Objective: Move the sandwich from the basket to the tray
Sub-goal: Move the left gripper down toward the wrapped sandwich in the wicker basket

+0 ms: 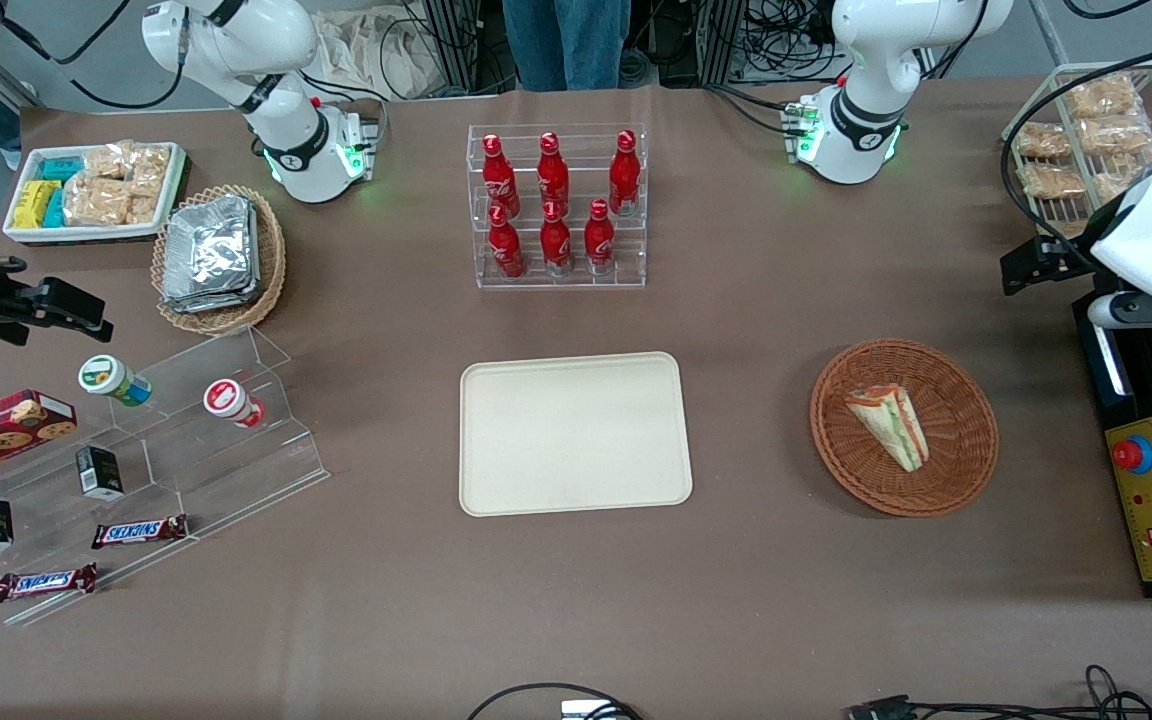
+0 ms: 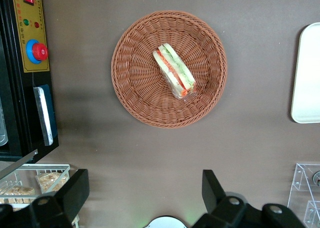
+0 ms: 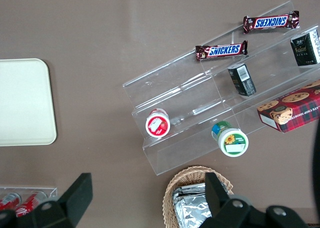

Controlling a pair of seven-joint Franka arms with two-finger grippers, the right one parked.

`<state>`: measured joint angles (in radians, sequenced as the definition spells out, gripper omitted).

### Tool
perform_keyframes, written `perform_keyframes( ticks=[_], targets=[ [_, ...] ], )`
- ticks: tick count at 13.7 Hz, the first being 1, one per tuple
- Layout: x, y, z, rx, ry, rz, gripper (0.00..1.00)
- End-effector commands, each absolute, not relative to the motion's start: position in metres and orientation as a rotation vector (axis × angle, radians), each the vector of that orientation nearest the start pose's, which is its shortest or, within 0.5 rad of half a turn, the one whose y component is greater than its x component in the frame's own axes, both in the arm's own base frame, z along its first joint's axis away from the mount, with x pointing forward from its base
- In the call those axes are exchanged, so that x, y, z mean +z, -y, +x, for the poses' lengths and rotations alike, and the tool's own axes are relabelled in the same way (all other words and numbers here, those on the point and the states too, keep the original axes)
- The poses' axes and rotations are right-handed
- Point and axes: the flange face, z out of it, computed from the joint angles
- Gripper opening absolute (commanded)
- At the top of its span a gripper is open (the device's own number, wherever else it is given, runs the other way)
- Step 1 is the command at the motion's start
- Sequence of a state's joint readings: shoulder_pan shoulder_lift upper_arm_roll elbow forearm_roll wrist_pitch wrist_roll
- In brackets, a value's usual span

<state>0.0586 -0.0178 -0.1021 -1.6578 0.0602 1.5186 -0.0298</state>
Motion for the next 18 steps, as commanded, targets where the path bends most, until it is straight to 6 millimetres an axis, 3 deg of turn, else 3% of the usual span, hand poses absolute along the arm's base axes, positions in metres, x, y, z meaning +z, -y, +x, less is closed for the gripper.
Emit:
perform_keyframes(
  ticks=[1,9,11,15,18],
  targets=[
    [0.591,0.015,0.536,0.175,-0.017,-3.081,1.0],
    [0.59,0.014,0.535,0.18,-0.001,-3.082,1.0],
    [0.584,0.008,0.537,0.194,0.097,-3.078,1.0],
    [0.541,0.001,0.552,0.285,0.313,-3.048,1.0],
    [0.488,0.001,0.578,0.344,0.489,-3.03,1.0]
  ],
)
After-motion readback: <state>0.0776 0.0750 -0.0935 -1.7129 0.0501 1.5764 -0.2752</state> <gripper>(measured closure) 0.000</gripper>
